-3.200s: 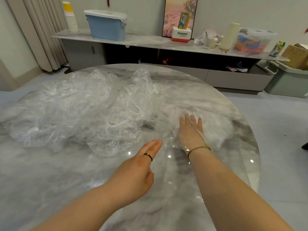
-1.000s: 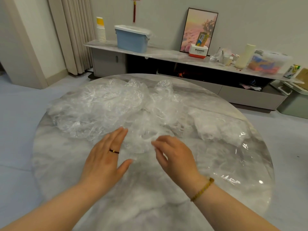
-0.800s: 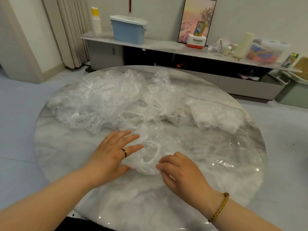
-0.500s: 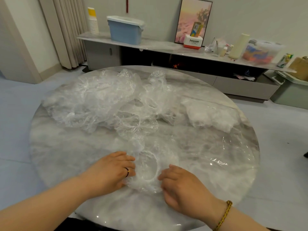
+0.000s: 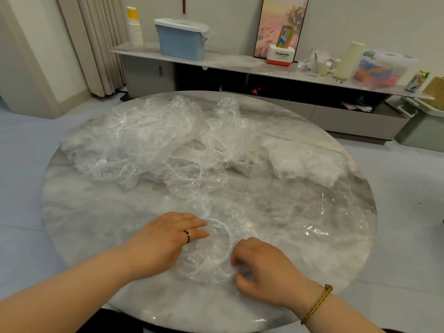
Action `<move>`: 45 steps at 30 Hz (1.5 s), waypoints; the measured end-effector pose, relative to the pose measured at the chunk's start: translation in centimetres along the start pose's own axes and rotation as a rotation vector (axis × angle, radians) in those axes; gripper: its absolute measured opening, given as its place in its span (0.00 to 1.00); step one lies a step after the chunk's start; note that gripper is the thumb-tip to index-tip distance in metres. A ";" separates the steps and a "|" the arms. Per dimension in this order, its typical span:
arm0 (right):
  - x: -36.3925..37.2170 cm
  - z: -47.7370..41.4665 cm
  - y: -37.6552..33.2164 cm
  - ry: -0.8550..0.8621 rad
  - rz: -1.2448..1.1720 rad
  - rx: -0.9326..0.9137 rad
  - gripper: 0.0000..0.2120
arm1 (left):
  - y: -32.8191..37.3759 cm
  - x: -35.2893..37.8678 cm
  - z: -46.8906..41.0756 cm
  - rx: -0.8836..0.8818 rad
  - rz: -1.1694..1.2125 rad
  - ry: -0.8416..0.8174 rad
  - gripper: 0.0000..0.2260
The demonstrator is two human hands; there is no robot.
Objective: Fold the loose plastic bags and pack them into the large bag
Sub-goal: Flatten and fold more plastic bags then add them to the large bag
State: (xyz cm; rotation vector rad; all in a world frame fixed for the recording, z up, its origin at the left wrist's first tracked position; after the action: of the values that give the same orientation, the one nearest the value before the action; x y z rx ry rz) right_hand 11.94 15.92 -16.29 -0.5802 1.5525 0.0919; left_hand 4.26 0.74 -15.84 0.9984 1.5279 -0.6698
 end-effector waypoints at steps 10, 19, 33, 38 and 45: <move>-0.1 0.6 1.5 0.005 0.027 0.021 0.10 | -1.1 -0.8 -1.1 0.012 -0.051 0.081 0.04; -1.4 0.5 2.7 -0.045 -0.164 0.237 0.09 | -4.2 -1.3 0.4 -0.217 0.103 -0.107 0.09; -1.4 0.2 2.7 0.029 -0.354 0.517 0.15 | -1.7 -0.2 0.4 -0.248 0.385 -0.122 0.27; -0.9 0.1 2.8 0.042 -0.424 0.588 0.12 | -2.0 1.0 0.0 -0.525 0.777 -0.160 0.10; 0.0 0.1 3.1 0.015 -0.371 0.623 0.14 | -2.8 0.8 0.1 -0.784 0.493 -0.104 0.10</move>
State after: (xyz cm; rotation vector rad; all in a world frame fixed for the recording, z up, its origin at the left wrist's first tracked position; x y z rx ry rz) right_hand 10.75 18.62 -17.17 -0.3573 1.3652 -0.6572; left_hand 1.83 -0.49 -16.98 0.6648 1.2140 0.2252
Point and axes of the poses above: each hand's wrist, its own z-axis away from the middle knuckle, its own x-axis out of the palm, y = z × x, the point moved 5 cm from there along -z, towards the middle knuckle, and after that the axes turned 3 degrees about -x, right-handed, at the moved point
